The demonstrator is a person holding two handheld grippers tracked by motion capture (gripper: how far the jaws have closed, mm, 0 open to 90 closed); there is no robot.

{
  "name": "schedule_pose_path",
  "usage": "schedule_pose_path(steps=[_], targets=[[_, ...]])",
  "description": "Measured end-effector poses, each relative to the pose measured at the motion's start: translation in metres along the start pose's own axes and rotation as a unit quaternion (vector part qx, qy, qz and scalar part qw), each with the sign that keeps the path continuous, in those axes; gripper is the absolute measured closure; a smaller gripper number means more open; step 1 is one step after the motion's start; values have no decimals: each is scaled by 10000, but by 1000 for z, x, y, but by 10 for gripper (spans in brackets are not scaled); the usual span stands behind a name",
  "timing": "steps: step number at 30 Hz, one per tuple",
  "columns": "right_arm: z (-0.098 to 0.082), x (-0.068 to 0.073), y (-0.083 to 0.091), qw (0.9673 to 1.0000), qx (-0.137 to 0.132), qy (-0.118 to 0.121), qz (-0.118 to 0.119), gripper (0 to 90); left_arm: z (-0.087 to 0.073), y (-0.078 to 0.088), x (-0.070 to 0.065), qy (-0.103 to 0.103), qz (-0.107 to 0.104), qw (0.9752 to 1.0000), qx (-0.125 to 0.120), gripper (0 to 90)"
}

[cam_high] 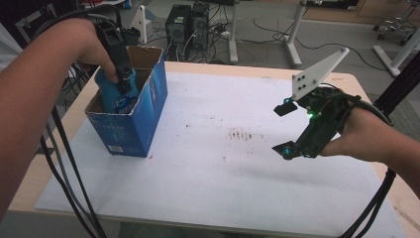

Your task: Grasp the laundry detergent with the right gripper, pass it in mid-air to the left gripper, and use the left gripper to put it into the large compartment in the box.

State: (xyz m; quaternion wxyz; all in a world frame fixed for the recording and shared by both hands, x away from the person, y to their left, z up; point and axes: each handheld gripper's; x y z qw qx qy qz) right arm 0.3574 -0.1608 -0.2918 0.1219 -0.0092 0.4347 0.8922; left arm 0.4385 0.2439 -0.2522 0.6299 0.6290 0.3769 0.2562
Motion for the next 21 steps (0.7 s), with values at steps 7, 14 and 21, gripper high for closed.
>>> schedule_pose_path(steps=[7, 14, 21], targets=[[2, 0, -2, 10000, 34, 21, 3, 6, 2, -18, 2, -763, 114, 9970, 41, 382], [1, 0, -2, 10000, 70, 9, -5, 6, 2, -30, 6, -1060, 126, 9943, 58, 382], [0, 1, -1, 10000, 93, -13, -1, 6, 2, -40, 7, -1334, 62, 9910, 63, 381]])
Point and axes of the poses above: each handheld gripper's, and its own axes: y roughly backward along the jaws, z roughly out of its top, x roughly to its left, and after that the axes turned 9 degrees about -z, right-handed
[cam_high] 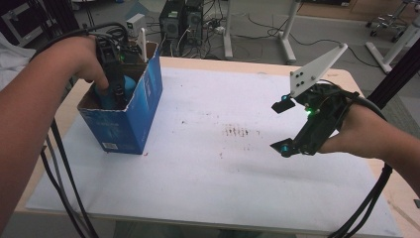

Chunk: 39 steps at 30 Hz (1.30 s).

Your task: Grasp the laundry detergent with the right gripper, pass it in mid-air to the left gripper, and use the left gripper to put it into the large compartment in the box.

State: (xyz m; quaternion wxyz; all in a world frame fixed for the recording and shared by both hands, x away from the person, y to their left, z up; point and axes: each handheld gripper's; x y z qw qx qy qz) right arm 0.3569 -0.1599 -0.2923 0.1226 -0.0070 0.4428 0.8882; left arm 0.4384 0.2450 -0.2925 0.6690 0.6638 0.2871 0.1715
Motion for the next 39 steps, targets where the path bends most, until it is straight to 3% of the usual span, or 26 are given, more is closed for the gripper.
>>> schedule_pose_path(steps=[13, 17, 23, 31, 39], targets=[[-1, -1, 0, 10000, -47, 25, 0, 6, 0, 0, 0, -48, -71, 10000, -7, 375], [-1, -1, 1, 10000, -65, 43, -6, 6, -1, 4, -1, 6, -136, 9999, -32, 318], [-1, 0, 1, 10000, -62, 46, -12, 6, -2, 10, -3, 12, -97, 9999, -23, 305], [-1, 0, 3, 10000, -61, 78, 12, 6, -4, 23, -8, 48, 7, 10000, -16, 270], [1, 0, 10, 9999, -40, 115, -5, 6, -9, 47, -16, 95, 163, 9997, -173, 234]])
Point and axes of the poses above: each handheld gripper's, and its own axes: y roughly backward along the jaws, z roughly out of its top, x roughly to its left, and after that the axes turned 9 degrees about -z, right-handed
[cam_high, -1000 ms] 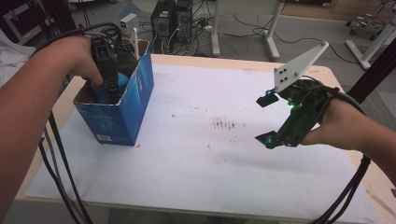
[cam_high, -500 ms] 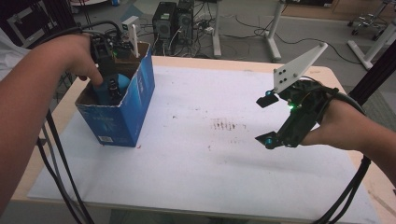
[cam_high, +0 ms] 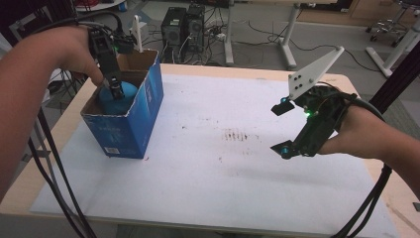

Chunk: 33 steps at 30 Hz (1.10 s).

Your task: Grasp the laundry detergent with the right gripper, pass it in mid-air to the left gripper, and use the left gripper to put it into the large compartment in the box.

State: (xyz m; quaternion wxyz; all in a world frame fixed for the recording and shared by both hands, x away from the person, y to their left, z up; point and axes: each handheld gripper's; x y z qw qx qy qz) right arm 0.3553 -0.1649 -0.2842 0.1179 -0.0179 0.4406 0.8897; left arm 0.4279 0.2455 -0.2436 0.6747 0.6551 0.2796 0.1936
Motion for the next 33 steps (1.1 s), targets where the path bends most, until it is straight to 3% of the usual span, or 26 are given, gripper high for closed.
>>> schedule_pose_path(steps=[5, 14, 22, 27, 30, 33], targets=[[1, -1, 6, 10000, 59, 49, -24, 6, -2, 14, -5, 8, 94, 9999, -55, 195], [3, -5, 18, 9994, 312, 154, -22, 6, 1, 33, -21, -186, 152, 9996, -172, 171], [5, -10, 28, 9984, 516, 238, -56, 6, 17, 43, -48, -759, 60, 9969, -197, 147], [6, -11, 31, 9971, 705, 273, -38, 6, 27, 43, -64, -1162, -72, 9930, -186, 120], [5, -12, 33, 9966, 767, 306, -37, 6, 31, 42, -69, -1289, -107, 9915, -155, 102], [5, -14, 35, 9960, 837, 323, -37, 6, 37, 40, -81, -1521, -226, 9880, -109, 67]])
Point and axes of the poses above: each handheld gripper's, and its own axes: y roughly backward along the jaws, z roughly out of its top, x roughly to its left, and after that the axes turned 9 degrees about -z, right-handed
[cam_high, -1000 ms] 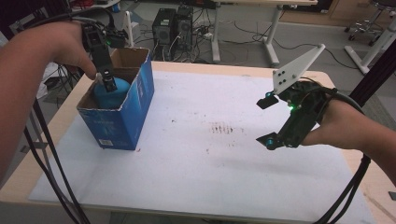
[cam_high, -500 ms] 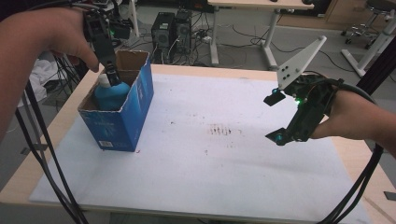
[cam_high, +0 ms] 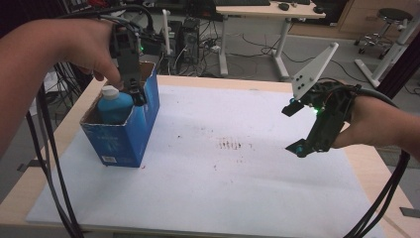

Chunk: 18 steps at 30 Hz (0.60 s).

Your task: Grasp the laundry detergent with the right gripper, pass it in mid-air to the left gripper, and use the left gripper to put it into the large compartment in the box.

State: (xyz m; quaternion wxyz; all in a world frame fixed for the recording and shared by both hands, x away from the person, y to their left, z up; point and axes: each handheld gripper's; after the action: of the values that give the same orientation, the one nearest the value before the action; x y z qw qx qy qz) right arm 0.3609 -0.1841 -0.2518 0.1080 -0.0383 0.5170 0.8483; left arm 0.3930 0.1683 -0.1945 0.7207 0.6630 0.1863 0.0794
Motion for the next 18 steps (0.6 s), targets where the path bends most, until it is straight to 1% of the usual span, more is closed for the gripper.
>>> schedule_pose_path(steps=[1, 3, 4, 5, 6, 7, 8, 11, 12, 14, 16, 18], targets=[[0, 0, 0, 10000, 0, 0, 0, 6, 0, 0, 0, 0, 0, 10000, 0, 66], [0, -1, 1, 10000, 54, 13, 12, 6, 9, -3, -8, -180, -82, 9998, 87, 66], [0, -2, 2, 10000, 77, 24, 16, 6, 11, -4, -10, -206, -109, 9997, 108, 64], [0, -2, 2, 9999, 102, 15, 23, 6, 15, -6, -13, -302, -144, 9993, 168, 52], [0, -2, 2, 9999, 107, 59, 31, 6, 18, -7, -15, -369, -165, 9990, 185, 49], [1, -2, 2, 9998, 171, 27, 46, 6, 21, -9, -18, -412, -192, 9988, 206, 39], [1, -3, 1, 9998, 208, 52, 57, 6, 24, -11, -20, -460, -198, 9985, 240, 18], [2, -3, -2, 9993, 332, 118, 96, 6, 32, -17, -26, -661, -293, 9966, 398, 17], [2, -4, -3, 9991, 378, 135, 106, 6, 34, -19, -28, -698, -336, 9960, 445, 17], [3, -4, -4, 9990, 413, 150, 118, 6, 38, -24, -32, -832, -355, 9945, 529, 16], [4, -4, -5, 9987, 465, 175, 131, 6, 41, -30, -36, -919, -388, 9933, 590, 17], [5, -4, -6, 9984, 518, 187, 156, 6, 44, -34, -38, -999, -431, 9924, 583, 17]])
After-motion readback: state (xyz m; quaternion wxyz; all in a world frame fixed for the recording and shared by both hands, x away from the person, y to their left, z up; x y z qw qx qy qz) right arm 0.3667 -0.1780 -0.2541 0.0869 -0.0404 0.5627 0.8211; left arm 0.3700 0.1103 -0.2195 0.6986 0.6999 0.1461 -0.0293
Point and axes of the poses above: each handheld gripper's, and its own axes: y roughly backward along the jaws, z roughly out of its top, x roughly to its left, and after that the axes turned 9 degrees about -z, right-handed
